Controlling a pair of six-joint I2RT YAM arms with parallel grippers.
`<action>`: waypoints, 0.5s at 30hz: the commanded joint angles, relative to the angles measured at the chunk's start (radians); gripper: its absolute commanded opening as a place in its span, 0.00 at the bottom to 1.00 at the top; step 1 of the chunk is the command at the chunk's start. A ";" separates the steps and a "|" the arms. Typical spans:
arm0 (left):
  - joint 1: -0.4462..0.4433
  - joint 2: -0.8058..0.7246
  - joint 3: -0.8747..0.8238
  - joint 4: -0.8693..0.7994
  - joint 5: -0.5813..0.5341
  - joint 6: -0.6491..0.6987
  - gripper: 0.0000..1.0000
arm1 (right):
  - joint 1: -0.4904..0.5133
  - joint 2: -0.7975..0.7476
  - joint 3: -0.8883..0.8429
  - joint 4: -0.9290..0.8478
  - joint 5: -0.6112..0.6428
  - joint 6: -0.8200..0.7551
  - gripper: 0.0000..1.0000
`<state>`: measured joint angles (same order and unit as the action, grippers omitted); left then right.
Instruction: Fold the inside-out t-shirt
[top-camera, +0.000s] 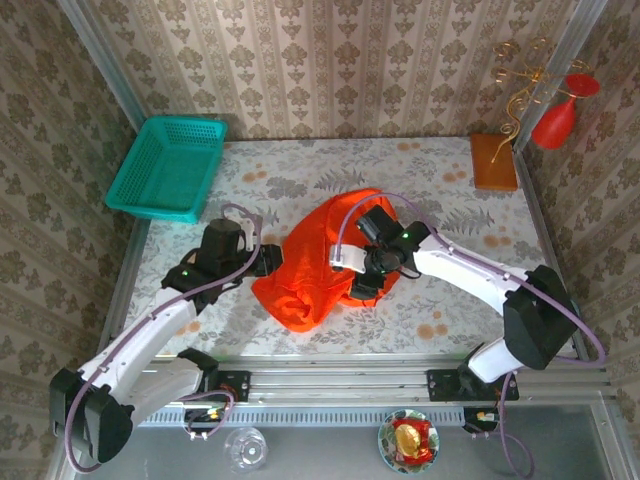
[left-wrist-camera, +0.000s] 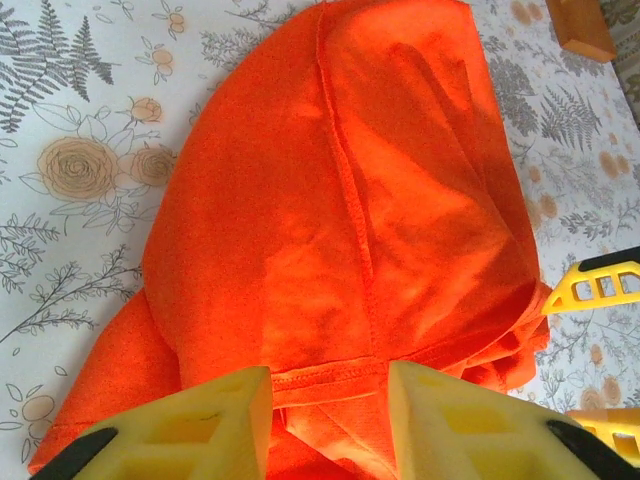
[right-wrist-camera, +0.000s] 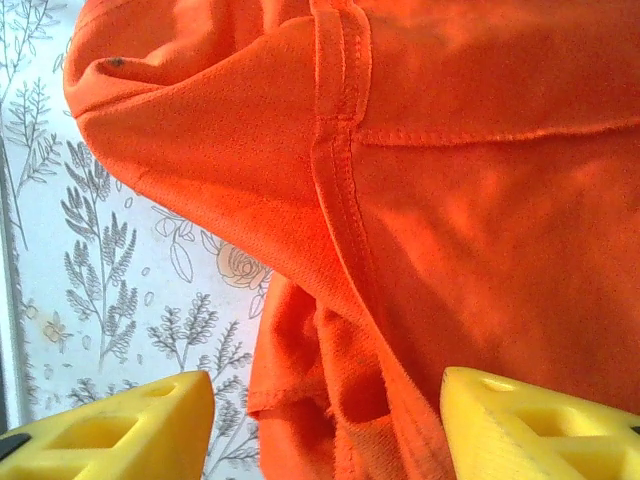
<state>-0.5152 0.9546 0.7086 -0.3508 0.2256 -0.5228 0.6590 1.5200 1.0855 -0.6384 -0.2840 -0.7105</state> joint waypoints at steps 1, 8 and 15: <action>0.010 -0.026 -0.022 0.007 0.017 -0.011 0.36 | 0.004 0.063 0.051 -0.002 0.020 -0.131 0.58; 0.026 -0.076 -0.048 -0.018 0.014 -0.011 0.36 | 0.026 0.169 0.117 -0.019 0.055 -0.161 0.45; 0.046 -0.093 -0.044 -0.033 0.030 0.001 0.36 | 0.030 0.191 0.139 -0.058 0.063 -0.175 0.20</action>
<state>-0.4767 0.8764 0.6735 -0.3649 0.2340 -0.5232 0.6842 1.7065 1.1946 -0.6422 -0.2352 -0.8654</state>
